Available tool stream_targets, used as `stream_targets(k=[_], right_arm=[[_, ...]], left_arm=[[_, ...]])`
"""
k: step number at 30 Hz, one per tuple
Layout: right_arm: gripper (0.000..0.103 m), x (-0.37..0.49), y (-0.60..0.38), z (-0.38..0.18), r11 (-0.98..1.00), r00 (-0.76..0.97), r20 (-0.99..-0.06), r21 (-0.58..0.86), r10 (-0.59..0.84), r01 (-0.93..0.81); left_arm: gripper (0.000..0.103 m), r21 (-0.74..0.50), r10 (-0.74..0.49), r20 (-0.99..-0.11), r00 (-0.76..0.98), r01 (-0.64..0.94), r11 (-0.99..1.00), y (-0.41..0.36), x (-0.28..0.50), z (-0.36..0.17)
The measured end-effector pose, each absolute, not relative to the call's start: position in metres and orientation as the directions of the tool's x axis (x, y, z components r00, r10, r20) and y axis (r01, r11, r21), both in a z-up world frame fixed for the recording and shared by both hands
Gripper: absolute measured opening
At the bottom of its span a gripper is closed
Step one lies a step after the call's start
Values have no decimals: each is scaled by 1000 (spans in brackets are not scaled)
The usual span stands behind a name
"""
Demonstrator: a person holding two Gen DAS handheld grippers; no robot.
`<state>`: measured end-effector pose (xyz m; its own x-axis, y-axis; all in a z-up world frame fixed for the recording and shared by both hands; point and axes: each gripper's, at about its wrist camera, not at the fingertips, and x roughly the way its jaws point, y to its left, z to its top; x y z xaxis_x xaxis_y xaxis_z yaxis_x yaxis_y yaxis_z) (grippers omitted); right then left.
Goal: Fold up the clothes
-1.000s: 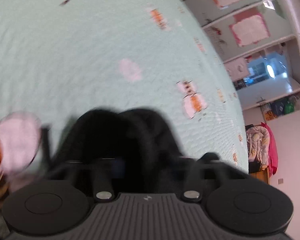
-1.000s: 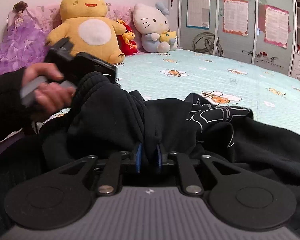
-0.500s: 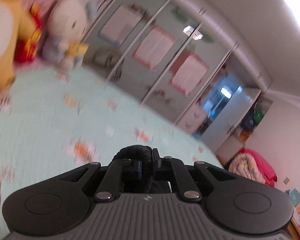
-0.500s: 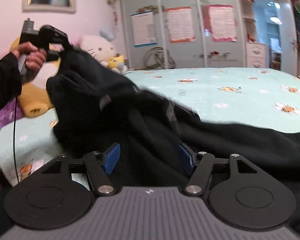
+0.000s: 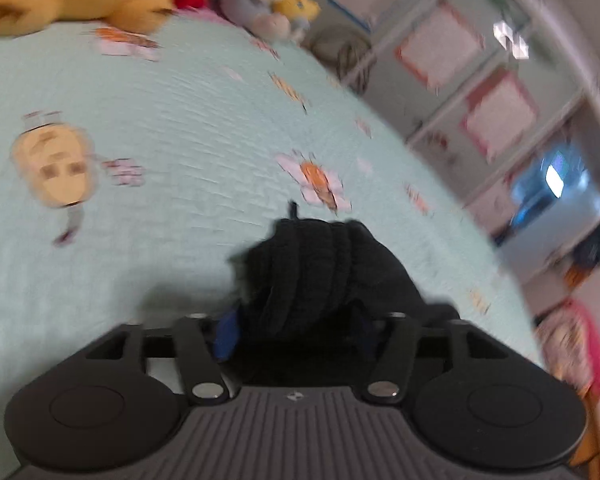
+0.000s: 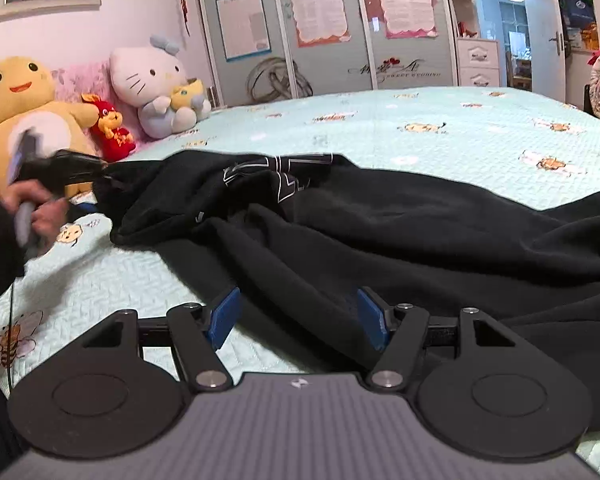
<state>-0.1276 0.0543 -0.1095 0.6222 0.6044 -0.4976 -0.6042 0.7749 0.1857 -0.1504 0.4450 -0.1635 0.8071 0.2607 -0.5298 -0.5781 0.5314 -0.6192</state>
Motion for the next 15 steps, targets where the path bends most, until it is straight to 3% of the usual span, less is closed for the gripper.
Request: stream_targets(k=[10,15], right_arm=[[65,-159,93,-118,662,493,-537,176,685,-728],[68,-170,101,-124,670,499,-559,143,662,-729]], left_arm=[[69,-588,321,-500,804,-587,557,434,-260,-117],[69,-506,321,-559,765,-621,598,415,-256,-128]])
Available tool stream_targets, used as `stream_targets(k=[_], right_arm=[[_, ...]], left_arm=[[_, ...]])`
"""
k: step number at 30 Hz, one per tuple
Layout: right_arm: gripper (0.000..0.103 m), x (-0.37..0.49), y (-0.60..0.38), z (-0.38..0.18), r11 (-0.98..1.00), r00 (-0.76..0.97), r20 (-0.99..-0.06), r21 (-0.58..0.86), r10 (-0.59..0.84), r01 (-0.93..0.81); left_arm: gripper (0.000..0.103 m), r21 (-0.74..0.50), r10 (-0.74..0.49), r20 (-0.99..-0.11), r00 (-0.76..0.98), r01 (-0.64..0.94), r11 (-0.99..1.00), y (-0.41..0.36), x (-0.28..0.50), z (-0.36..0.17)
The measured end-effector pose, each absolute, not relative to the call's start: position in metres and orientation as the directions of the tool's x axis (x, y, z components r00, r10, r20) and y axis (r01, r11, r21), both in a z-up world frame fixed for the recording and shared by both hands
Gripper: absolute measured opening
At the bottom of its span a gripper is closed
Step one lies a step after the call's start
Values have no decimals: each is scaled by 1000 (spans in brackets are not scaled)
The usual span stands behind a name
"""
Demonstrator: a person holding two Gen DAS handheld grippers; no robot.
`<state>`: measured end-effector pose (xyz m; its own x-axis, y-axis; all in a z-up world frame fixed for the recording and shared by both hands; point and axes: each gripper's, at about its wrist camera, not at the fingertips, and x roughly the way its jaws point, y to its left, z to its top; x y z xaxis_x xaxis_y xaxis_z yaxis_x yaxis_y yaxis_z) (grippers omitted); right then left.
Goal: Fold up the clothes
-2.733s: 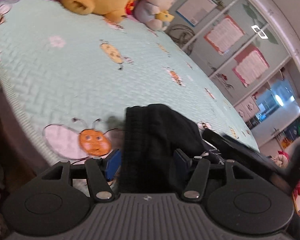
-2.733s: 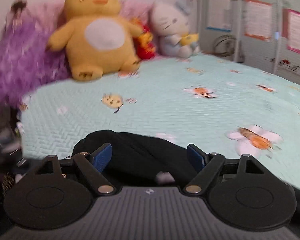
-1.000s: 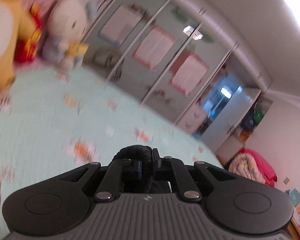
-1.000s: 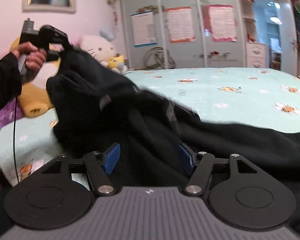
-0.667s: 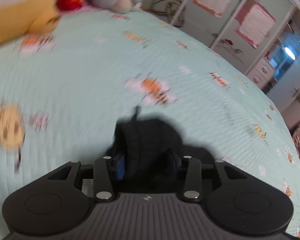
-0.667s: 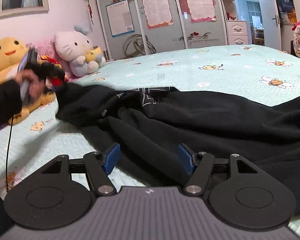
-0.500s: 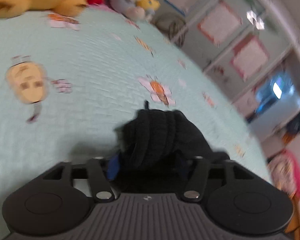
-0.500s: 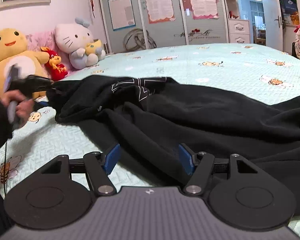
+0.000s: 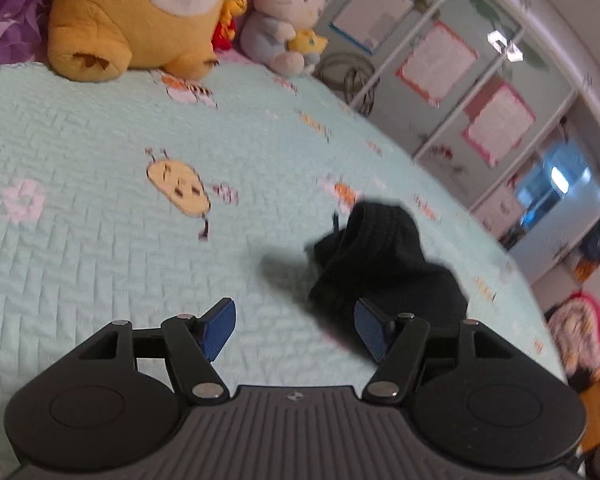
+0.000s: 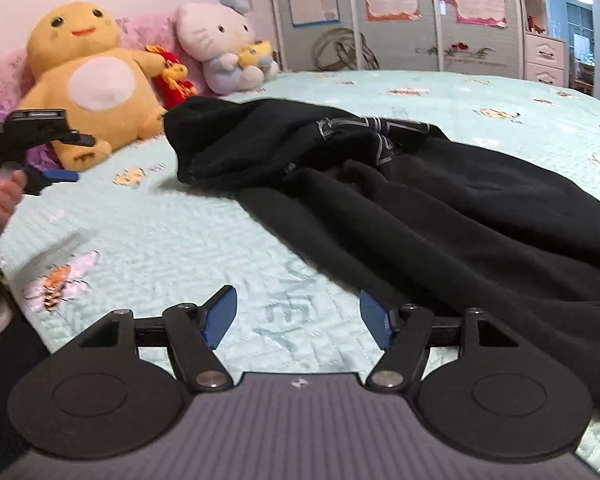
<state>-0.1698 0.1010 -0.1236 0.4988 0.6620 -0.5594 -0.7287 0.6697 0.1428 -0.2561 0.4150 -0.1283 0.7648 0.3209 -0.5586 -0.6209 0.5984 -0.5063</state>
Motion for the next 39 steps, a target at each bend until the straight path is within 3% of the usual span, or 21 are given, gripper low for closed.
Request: stream_targets(k=[13,15,16,17,20,25,28,34,36,37,38,39], right_arm=[[65,-128,217,-157,577,562,-577,-182,593,-796],[43,-112,234,-169,562,575,-601,-240,554,-792],[14,-105,239,-172,561,578,-612,-251,540,-789],[3,-100,239,-168,569,579,-613,-244,537,-785],[3,-112,215,-134,566,564,-562,-195,605,-801],[1,-172,129,-43,439,416,-385,-32,824,-898],[0,-198,75,-21,396,377,-325,-7,867,-918],[0,-183,21,-70,591,494,-450,98,744,-801],[7,-186,15,-75,622,513,-449,133,732,-772],[21,-189,17,-74,615,508,-440,139,740,-776],[42,-192,21,-71,602,502,-431,130,750,-788],[51,-196,26,-69,592,502,-419,112,756,-798]], left_arm=[[69,-560,213,-598,772,-593,579,347,-237,-166],[69,-554,210,-611,763,-602,575,345,-240,-168],[69,-553,212,-614,760,-606,572,345,-243,-168],[69,-554,215,-614,759,-609,568,346,-246,-168],[69,-574,220,-601,768,-607,550,347,-255,-165],[69,-631,203,-561,802,-573,522,338,-269,-164],[70,-680,173,-542,822,-550,485,329,-275,-175],[70,-684,131,-603,787,-594,424,323,-271,-205],[70,-670,131,-612,780,-599,439,322,-265,-206],[70,-667,130,-612,780,-598,443,324,-259,-206],[71,-664,131,-615,778,-600,446,327,-253,-206],[70,-657,136,-621,772,-607,447,331,-247,-206]])
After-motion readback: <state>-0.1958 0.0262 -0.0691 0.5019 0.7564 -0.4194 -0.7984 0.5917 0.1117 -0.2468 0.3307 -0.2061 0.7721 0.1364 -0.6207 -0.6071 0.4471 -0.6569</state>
